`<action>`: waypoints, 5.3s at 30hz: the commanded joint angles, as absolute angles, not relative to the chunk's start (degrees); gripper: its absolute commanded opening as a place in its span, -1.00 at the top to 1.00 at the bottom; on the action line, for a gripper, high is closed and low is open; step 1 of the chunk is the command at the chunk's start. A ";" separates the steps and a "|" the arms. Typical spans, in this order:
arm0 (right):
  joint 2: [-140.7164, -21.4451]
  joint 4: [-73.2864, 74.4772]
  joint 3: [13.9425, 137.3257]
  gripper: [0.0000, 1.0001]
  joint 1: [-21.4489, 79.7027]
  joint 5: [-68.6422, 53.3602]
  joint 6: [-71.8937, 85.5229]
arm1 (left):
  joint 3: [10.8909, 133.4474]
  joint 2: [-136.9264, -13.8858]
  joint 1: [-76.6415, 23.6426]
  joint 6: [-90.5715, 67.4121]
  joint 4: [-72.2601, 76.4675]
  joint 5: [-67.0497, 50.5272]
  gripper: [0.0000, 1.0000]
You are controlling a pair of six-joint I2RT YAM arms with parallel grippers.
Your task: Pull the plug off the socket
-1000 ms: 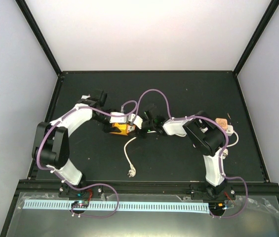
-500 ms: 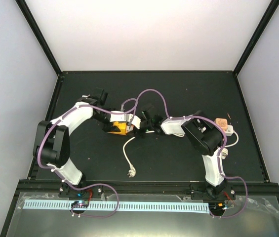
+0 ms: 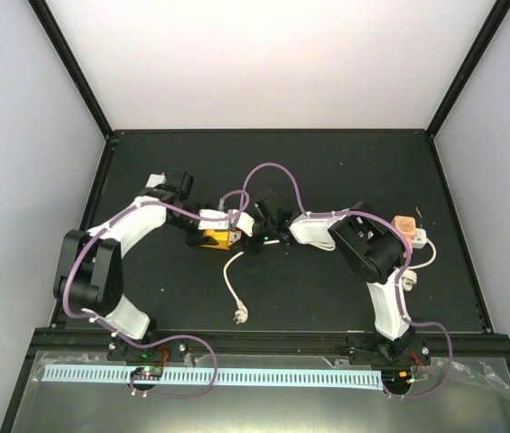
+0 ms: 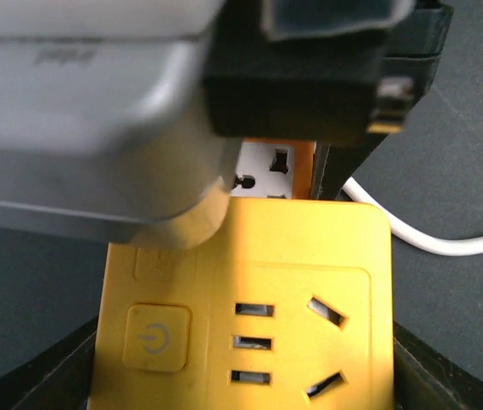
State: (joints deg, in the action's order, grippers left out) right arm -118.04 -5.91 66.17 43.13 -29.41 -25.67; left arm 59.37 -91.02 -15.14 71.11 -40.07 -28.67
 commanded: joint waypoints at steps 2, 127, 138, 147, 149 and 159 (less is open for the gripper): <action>-120.47 -3.01 70.47 0.98 42.48 -22.60 -21.96 | 55.97 -85.35 -16.51 72.46 -35.47 -35.07 0.33; -115.20 2.04 72.21 -0.87 40.46 -27.38 -20.12 | 108.45 -123.20 6.32 22.38 -46.44 -44.99 0.19; -115.82 2.47 72.29 -0.87 40.28 -27.52 -20.08 | 119.36 -134.87 9.60 15.87 -43.45 -45.23 0.12; -116.78 3.10 73.01 -0.88 40.34 -27.51 -19.86 | 125.85 -140.69 10.02 12.52 -44.29 -44.10 0.03; -116.92 3.32 73.12 -0.88 40.33 -27.58 -19.86 | 126.00 -141.26 10.11 11.75 -43.96 -43.21 0.00; -117.43 4.35 73.73 -0.88 40.30 -28.04 -19.69 | 127.47 -144.30 11.32 7.48 -43.45 -44.88 -0.06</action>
